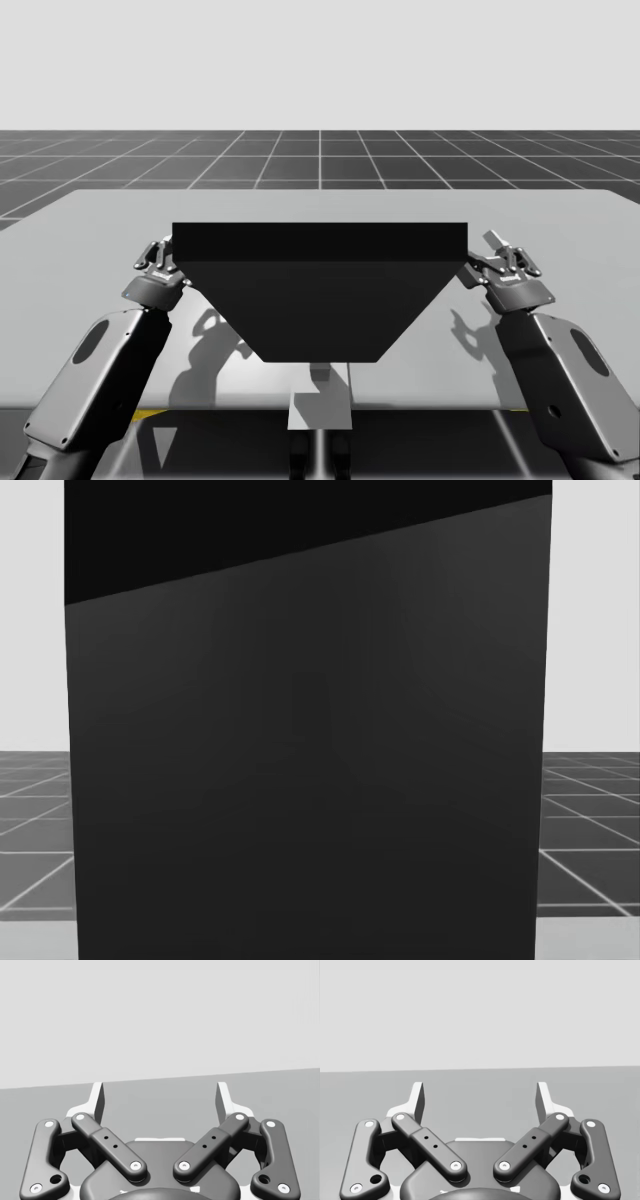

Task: Reach around the screen and pick up the object behind it.

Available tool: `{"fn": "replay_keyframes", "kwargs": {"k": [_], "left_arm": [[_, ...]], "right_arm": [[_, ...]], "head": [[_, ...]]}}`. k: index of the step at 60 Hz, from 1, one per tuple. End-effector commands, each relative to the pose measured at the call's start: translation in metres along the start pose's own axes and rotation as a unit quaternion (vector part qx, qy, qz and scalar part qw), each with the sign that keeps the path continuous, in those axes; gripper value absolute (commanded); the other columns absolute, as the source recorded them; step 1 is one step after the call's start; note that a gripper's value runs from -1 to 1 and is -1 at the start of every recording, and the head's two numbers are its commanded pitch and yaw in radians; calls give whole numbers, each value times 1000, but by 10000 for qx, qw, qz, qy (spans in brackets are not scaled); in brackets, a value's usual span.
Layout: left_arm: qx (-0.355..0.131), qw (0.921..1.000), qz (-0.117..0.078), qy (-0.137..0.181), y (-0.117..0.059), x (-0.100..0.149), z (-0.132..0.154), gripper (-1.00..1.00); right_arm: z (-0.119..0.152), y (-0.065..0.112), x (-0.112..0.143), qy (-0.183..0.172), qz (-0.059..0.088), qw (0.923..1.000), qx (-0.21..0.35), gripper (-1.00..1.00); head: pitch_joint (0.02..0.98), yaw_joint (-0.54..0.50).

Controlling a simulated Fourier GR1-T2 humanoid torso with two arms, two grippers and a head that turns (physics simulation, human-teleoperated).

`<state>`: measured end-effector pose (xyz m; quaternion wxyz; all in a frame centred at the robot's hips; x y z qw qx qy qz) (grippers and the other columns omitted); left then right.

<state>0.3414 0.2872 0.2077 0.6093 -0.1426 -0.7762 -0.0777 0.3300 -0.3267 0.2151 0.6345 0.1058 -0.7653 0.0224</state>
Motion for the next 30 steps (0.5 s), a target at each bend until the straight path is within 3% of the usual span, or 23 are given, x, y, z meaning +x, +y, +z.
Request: {"fn": "replay_keyframes", "kwargs": {"k": [1, 7, 10, 12, 17, 21, 25, 27, 30], "left_arm": [[-6, 10000, -17, -5, 0, 0, 0, -1000], [-10, 10000, -21, 0, 0, 0, 0, -1000], [-16, 10000, -17, -1, 0, 0, 0, -1000], [-22, 10000, -15, 1, 0, 0, 0, -1000], [-87, 10000, 26, 18, 1, 2, 1, -1000], [-203, 9997, 71, 75, 2, 5, 3, -1000], [-534, 9982, 147, 245, 1, 10, 6, -1000], [-735, 9967, 112, 334, 1, 14, 11, -1000], [-909, 9950, 42, 407, 0, 18, 16, -1000]], "right_arm": [[3, 3, -1, -112, 100, 9995, -264, -1000], [2, 6, -1, -49, 88, 9999, 104, -1000], [2, 7, -4, 122, 180, 9994, 282, -1000], [1, 6, -4, 176, 162, 9991, 353, -1000], [1, 7, -4, 151, 150, 9991, 365, -1000], [1, 7, -3, 83, 225, 9985, 483, -1000], [4, 7, 1, 64, 208, 9964, 814, -1000], [7, 8, 5, 66, 251, 9942, 1047, -1000], [10, 10, 9, 60, 203, 9916, 1279, -1000]], "head": [[77, -18], [77, -17], [77, -18], [77, -19], [79, -18], [80, -18], [81, -18], [82, -18], [83, -19]]}}
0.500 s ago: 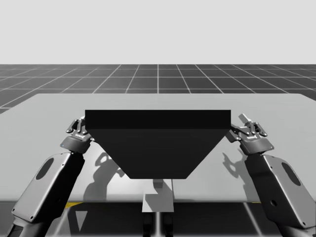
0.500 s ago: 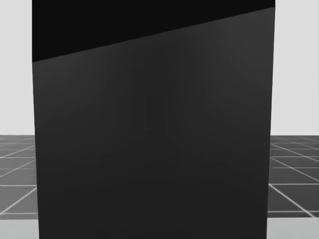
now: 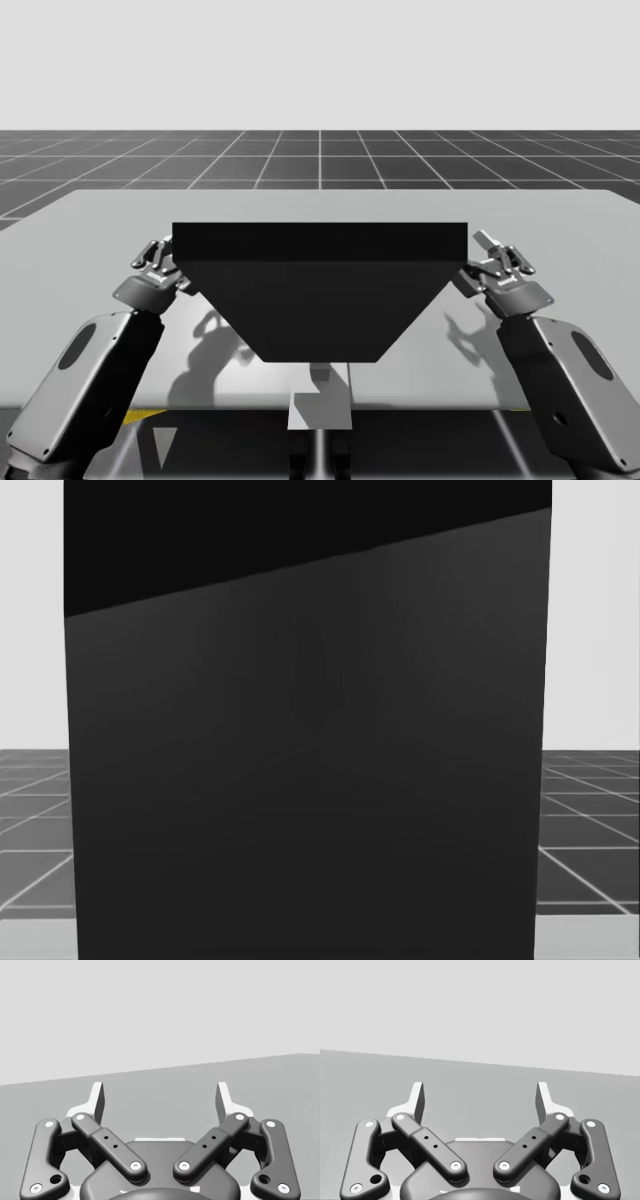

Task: Reach around the screen and pick up the object behind it.

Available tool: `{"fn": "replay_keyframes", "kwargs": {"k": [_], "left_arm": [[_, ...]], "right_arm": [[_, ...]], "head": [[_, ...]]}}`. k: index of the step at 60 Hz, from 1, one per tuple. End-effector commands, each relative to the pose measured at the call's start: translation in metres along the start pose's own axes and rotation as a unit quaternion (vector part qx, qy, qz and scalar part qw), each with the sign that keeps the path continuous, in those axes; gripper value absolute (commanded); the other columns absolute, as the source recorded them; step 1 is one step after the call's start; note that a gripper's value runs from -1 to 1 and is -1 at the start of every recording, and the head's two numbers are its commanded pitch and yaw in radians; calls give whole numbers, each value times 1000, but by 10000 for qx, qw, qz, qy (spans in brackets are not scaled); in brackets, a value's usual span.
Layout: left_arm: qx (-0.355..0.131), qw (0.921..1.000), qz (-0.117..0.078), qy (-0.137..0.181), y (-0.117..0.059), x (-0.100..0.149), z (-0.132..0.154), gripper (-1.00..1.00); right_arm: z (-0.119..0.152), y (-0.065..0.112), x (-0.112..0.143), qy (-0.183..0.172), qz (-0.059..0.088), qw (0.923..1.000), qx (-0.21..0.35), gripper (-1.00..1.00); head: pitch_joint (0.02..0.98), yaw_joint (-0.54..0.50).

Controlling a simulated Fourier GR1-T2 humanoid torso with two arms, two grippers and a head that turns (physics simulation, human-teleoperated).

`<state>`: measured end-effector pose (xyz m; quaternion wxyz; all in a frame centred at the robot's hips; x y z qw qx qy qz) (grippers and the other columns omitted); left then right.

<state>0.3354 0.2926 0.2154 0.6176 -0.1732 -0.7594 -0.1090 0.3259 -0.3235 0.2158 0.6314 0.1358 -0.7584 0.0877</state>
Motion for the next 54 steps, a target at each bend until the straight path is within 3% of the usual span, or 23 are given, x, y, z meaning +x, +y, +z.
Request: {"fn": "replay_keyframes", "kwargs": {"k": [1, 4, 17, 25, 29, 35, 43, 54], "left_arm": [[-511, 9984, -33, 235, -5, 9, 13, -1000], [-748, 9966, -12, 338, -6, 13, 22, -1000], [-1386, 9875, -267, 706, 0, 17, 59, -1000], [-1719, 9808, -381, 843, 10, 21, 76, -1000], [-1910, 9768, -354, 898, 13, 25, 82, -1000], [-2229, 9686, -373, 1033, 18, 30, 92, -1000], [-2641, 9563, -309, 1219, 23, 31, 103, -1000], [-2799, 9476, -364, 1498, 31, 21, 106, -1000]], "right_arm": [[7, 7, 10, -41, 25, 9980, 637, -1000], [13, 10, 15, -50, -12, 9954, 953, -1000], [36, 15, 19, 1, -214, 9828, 1832, -1000], [51, 7, 14, 8, -277, 9758, 2167, -1000], [58, 3, 11, -13, -416, 9705, 2377, -1000], [72, -8, 9, -27, -503, 9617, 2696, -1000], [87, -18, 7, 19, -400, 9530, 3003, -1000], [100, -24, -3, 150, -279, 9414, 3357, -1000]], "head": [[83, -19], [86, -19], [92, -18], [95, -18], [96, -18], [99, -19], [102, -17], [104, -16]]}}
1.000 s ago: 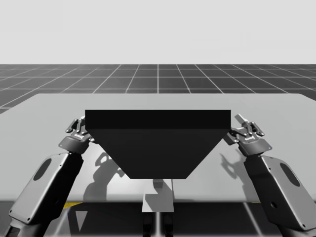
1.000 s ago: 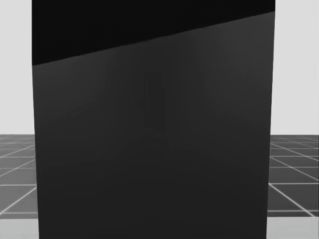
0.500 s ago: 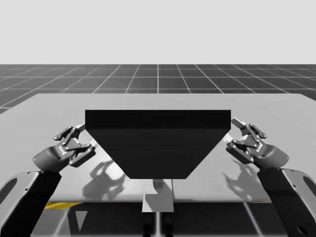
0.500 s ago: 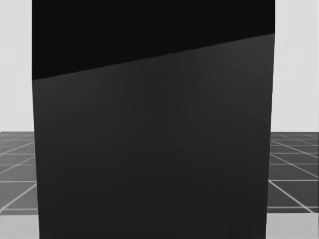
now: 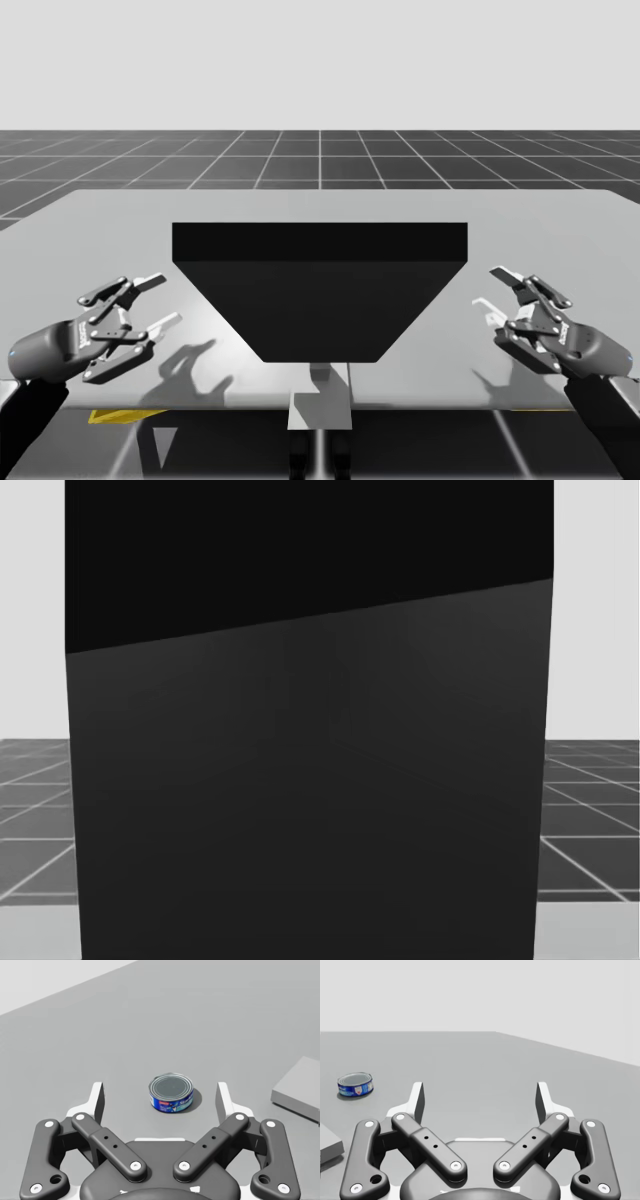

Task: Reach around the screen and pick up the object behind it.

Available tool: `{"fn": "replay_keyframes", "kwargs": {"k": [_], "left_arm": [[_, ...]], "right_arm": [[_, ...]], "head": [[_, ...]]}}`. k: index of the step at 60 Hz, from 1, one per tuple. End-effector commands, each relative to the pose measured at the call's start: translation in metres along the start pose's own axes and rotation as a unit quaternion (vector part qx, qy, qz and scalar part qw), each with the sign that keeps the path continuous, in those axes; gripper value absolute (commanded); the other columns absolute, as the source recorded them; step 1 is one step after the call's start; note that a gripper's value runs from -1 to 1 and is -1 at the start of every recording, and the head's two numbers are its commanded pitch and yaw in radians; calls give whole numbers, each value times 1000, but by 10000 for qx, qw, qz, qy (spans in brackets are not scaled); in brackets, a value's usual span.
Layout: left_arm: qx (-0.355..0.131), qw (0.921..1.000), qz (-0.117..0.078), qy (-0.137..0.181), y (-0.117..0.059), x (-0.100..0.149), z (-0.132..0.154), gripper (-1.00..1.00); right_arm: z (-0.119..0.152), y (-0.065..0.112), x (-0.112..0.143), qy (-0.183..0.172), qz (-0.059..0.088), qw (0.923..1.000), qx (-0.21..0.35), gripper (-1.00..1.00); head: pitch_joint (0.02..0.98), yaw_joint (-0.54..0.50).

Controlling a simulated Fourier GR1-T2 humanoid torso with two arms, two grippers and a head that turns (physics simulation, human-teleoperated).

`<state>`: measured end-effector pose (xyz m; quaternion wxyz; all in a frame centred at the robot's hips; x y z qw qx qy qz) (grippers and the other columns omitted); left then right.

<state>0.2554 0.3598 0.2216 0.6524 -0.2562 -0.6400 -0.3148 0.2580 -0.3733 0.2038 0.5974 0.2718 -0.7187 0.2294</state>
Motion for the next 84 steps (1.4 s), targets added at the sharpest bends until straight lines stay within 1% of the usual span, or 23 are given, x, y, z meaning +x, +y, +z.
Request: {"fn": "replay_keyframes", "kwargs": {"k": [1, 2, 6, 8, 12, 14, 19, 24, 26, 29, 30, 35, 38, 40, 41, 43, 47, 53, 55, 62, 74, 81, 84], "left_arm": [[-677, 9974, -65, 249, -2, -11, 6, -1000], [-699, 9971, -62, 285, 0, -13, 6, -1000], [-710, 9968, -53, 357, 3, -16, 1, -1000], [-709, 9965, -96, 422, 5, -18, -5, -1000], [-691, 9965, -71, 468, 7, -21, -12, -1000], [-640, 9965, -112, 525, 9, -23, -20, -1000], [-645, 9958, -113, 637, 11, -28, -35, -1000], [-636, 9949, -167, 771, 11, -33, -52, -1000], [-655, 9943, -158, 830, 10, -35, -59, -1000], [-718, 9932, -168, 904, 9, -39, -70, -1000], [-731, 9929, -160, 920, 8, -40, -72, -1000], [-841, 9909, -172, 1032, 8, -45, -87, -1000], [-912, 9902, -130, 1054, 8, -46, -91, -1000], [-946, 9892, -168, 1107, 10, -48, -96, -1000], [-963, 9891, -154, 1106, 10, -48, -97, -1000], [-1023, 9886, -72, 1106, 11, -48, -100, -1000], [-1039, 9879, -104, 1146, 15, -49, -105, -1000], [-1090, 9865, -61, 1217, 18, -52, -112, -1000], [-1115, 9858, -35, 1252, 19, -54, -117, -1000], [-1201, 9833, -53, 1363, 19, -58, -130, -1000], [-1289, 9811, -20, 1446, 20, -67, -151, -1000], [-1341, 9786, -74, 1556, 19, -72, -166, -1000], [-1375, 9780, -61, 1569, 18, -73, -170, -1000]], "right_arm": [[17, 9, -10, 99, -109, 9897, 1421, -1000], [17, 9, -11, 96, -79, 9892, 1459, -1000], [17, 9, -15, 127, -80, 9885, 1504, -1000], [15, 9, -19, 122, -47, 9880, 1542, -1000], [12, 9, -23, 139, -63, 9872, 1588, -1000], [9, 9, -27, 159, -35, 9870, 1596, -1000], [5, 9, -32, 227, -16, 9866, 1615, -1000], [2, 10, -35, 243, -46, 9857, 1664, -1000], [1, 11, -35, 227, -53, 9849, 1713, -1000], [0, 13, -36, 233, -118, 9832, 1808, -1000], [0, 14, -37, 236, -102, 9831, 1812, -1000], [-2, 17, -40, 292, -147, 9794, 1992, -1000], [-3, 18, -41, 316, -168, 9779, 2061, -1000], [-4, 19, -41, 307, -188, 9755, 2172, -1000], [-5, 19, -41, 316, -196, 9749, 2193, -1000], [-6, 20, -42, 320, -198, 9735, 2254, -1000], [-11, 21, -42, 351, -180, 9711, 2356, -1000], [-16, 23, -43, 422, -178, 9674, 2489, -1000], [-19, 25, -43, 452, -194, 9651, 2571, -1000], [-26, 29, -45, 543, -123, 9609, 2712, -1000], [-32, 33, -47, 547, -111, 9580, 2813, -1000], [-33, 34, -48, 543, -99, 9574, 2836, -1000], [-33, 34, -49, 534, -95, 9574, 2836, -1000]], "head": [[104, -16], [105, -15], [107, -12], [108, -10], [108, -10], [108, -10], [109, -10], [111, -10], [111, -10], [112, -11], [112, -12], [114, -15], [115, -15], [116, -15], [116, -16], [117, -15], [119, -11], [120, -6], [120, -5], [124, -4], [128, -10], [130, -12], [132, -13]]}}
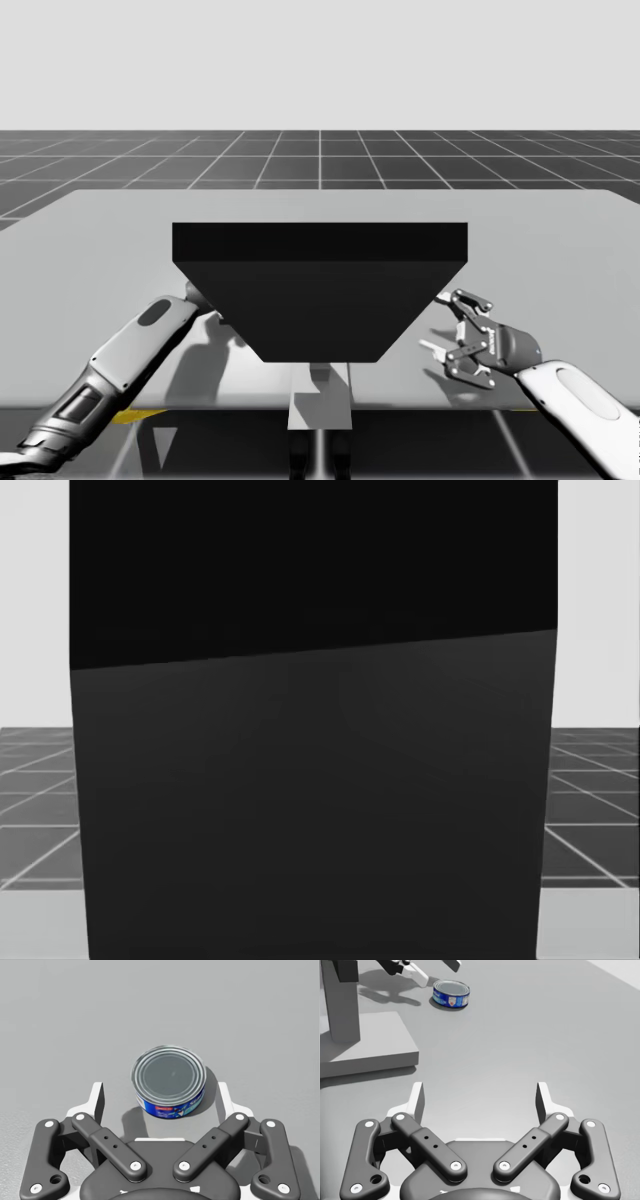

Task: Reach around the screen and pick up the object behind it.

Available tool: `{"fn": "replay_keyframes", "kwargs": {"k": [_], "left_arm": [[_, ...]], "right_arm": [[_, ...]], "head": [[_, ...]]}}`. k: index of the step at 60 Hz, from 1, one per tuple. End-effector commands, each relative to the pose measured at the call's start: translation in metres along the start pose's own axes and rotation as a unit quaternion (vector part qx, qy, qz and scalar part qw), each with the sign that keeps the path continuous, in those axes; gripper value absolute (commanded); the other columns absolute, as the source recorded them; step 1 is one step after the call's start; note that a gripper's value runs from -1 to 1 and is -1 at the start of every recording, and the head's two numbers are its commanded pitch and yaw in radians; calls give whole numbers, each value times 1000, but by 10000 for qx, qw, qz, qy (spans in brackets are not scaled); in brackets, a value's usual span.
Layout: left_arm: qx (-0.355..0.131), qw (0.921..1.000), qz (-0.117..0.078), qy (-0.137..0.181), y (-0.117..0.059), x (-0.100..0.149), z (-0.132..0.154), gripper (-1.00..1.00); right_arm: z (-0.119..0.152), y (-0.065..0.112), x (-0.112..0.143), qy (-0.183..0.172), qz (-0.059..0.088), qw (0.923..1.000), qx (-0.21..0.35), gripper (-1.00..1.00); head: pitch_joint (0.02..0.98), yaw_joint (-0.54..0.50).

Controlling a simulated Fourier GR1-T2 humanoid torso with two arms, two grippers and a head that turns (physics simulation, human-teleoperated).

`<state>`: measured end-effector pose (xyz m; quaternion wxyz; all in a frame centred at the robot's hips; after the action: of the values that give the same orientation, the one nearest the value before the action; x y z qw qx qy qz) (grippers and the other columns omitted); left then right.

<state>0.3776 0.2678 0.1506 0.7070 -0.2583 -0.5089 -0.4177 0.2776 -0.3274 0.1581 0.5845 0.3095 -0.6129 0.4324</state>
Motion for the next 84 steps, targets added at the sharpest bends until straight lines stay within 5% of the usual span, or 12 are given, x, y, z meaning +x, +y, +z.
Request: {"fn": "replay_keyframes", "kwargs": {"k": [1, 35, 37, 39, 41, 54, 84], "left_arm": [[-452, 9989, 29, 117, -2, -3, -21, -1000], [-547, 9975, 99, 429, 5, -21, -59, -1000], [-518, 9977, 131, 426, 5, -21, -59, -678], [-549, 9974, 176, 441, 4, -24, -59, 879], [-548, 9973, 169, 460, 4, -25, -59, 976], [-436, 9982, 123, 383, 4, -24, -45, 1000], [629, 9978, 188, 7, 35, -24, 60, 1000]], "right_arm": [[-1, 12, 6, -655, -568, 9919, 929, -1000], [-3, 18, 2, -669, -564, 9906, 1054, -1000], [-3, 18, 2, -668, -557, 9907, 1050, -1000], [-3, 18, 2, -663, -547, 9908, 1042, -1000], [-3, 18, 2, -661, -547, 9909, 1036, -1000], [-1, 18, 3, -686, -518, 9913, 997, -1000], [1, 13, 10, -997, -417, 9916, 717, -1000]], "head": [[133, -14], [154, -30], [154, -31], [155, -33], [155, -34], [154, -32], [125, -23]]}}
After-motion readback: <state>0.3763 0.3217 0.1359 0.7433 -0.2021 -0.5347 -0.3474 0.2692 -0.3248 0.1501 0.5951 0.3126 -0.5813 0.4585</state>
